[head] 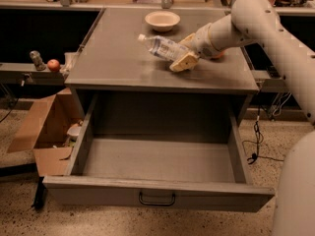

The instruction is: Pick blue plastic bottle from top drawer and place on counter

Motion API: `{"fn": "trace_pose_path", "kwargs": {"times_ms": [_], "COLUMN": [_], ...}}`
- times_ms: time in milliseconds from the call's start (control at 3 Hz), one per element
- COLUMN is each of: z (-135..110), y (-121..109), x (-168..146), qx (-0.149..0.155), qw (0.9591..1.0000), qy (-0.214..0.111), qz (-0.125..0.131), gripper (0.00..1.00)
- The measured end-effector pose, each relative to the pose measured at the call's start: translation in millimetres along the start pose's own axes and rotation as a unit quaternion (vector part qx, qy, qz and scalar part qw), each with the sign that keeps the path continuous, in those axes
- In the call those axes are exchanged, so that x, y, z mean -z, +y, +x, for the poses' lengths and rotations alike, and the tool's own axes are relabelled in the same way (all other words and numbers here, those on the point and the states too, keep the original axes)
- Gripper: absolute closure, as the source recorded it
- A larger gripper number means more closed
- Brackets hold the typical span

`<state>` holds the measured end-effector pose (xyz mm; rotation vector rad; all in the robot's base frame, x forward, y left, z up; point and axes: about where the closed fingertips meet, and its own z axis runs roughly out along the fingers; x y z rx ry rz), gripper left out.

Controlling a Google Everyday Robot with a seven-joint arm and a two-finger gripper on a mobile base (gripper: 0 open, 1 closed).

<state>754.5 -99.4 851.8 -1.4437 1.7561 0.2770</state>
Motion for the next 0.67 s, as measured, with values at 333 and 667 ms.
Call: {"fn": "trace_pose_path", "kwargs": {"times_ms": [333, 667], "z": [0.0, 0.0], "y": [0.0, 0.0], "x": [0.0, -0.1], "qx": [0.000, 0.000], "qw": [1.0000, 1.0000], "qy": [0.000, 0.000], "qz": [0.000, 0.000], "gripper": [0.00, 0.00]}}
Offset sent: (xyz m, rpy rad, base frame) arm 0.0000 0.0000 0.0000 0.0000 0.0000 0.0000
